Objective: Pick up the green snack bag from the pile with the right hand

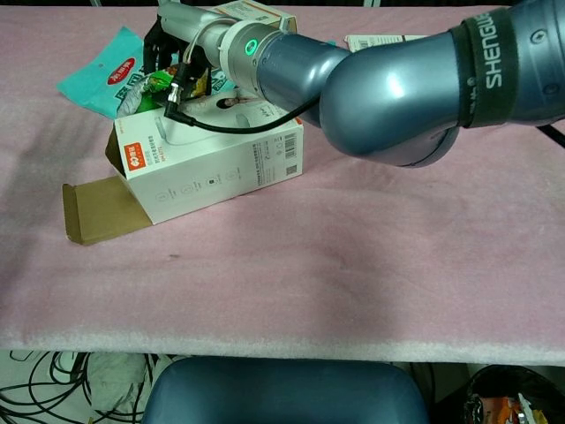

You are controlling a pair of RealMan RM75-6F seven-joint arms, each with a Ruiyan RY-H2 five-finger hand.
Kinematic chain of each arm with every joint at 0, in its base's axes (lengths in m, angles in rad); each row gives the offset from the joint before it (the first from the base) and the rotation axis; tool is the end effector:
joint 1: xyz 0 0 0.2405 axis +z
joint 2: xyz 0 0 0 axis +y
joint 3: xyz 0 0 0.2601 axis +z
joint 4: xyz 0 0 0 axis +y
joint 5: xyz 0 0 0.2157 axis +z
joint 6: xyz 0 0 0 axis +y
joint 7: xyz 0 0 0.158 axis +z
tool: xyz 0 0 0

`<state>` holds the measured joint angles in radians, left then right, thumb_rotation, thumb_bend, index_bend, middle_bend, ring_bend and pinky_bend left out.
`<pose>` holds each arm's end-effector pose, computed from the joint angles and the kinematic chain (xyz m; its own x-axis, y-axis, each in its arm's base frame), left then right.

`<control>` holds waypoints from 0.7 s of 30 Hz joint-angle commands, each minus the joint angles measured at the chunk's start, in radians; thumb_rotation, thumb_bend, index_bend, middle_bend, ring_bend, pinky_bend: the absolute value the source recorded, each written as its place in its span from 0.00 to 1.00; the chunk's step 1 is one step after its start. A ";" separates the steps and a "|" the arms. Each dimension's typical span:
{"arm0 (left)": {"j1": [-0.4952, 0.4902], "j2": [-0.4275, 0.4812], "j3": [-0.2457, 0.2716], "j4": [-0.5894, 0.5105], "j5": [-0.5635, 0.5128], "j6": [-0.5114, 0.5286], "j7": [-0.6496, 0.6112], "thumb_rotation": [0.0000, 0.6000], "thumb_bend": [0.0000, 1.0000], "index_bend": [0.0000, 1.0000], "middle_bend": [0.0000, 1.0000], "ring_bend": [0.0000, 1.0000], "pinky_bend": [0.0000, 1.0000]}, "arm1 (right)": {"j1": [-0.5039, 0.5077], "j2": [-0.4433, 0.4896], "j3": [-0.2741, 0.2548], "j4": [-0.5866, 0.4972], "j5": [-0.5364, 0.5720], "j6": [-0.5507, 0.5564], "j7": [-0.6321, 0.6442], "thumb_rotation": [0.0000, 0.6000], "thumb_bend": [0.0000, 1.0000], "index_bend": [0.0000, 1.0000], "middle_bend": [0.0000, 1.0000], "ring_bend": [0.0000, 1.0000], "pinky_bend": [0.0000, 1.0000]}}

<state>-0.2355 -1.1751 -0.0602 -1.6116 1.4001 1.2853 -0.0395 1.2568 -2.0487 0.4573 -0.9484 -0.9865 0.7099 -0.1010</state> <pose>-0.3028 0.2422 0.1145 0.3000 0.1468 0.9426 0.9539 -0.0482 -0.2961 0.0614 -0.4029 -0.1475 0.1769 -0.4153 0.8923 -0.8748 -0.4818 -0.0508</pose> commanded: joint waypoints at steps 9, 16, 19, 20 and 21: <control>0.002 -0.002 -0.002 -0.002 -0.002 0.004 -0.002 1.00 0.00 0.00 0.00 0.00 0.00 | -0.083 0.107 0.015 -0.166 -0.071 0.128 0.054 1.00 0.63 0.84 0.67 0.68 0.74; 0.004 -0.007 0.002 0.000 0.015 0.020 0.010 1.00 0.00 0.00 0.00 0.00 0.00 | -0.206 0.251 0.062 -0.424 -0.102 0.308 0.065 1.00 0.63 0.84 0.67 0.68 0.74; 0.007 -0.010 0.004 0.000 0.023 0.030 0.011 1.00 0.00 0.00 0.00 0.00 0.00 | -0.261 0.316 0.070 -0.524 -0.115 0.374 0.051 1.00 0.63 0.84 0.67 0.68 0.74; 0.009 -0.011 0.004 0.000 0.026 0.034 0.010 1.00 0.00 0.00 0.00 0.00 0.00 | -0.290 0.354 0.067 -0.576 -0.118 0.394 0.040 1.00 0.63 0.84 0.67 0.68 0.74; 0.010 -0.012 0.005 0.000 0.029 0.037 0.010 1.00 0.00 0.00 0.00 0.00 0.00 | -0.311 0.380 0.065 -0.610 -0.120 0.410 0.033 1.00 0.63 0.84 0.67 0.68 0.74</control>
<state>-0.2270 -1.1862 -0.0559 -1.6116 1.4267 1.3198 -0.0291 1.0252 -1.7614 0.5118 -1.4458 -1.0884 1.0444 -0.0492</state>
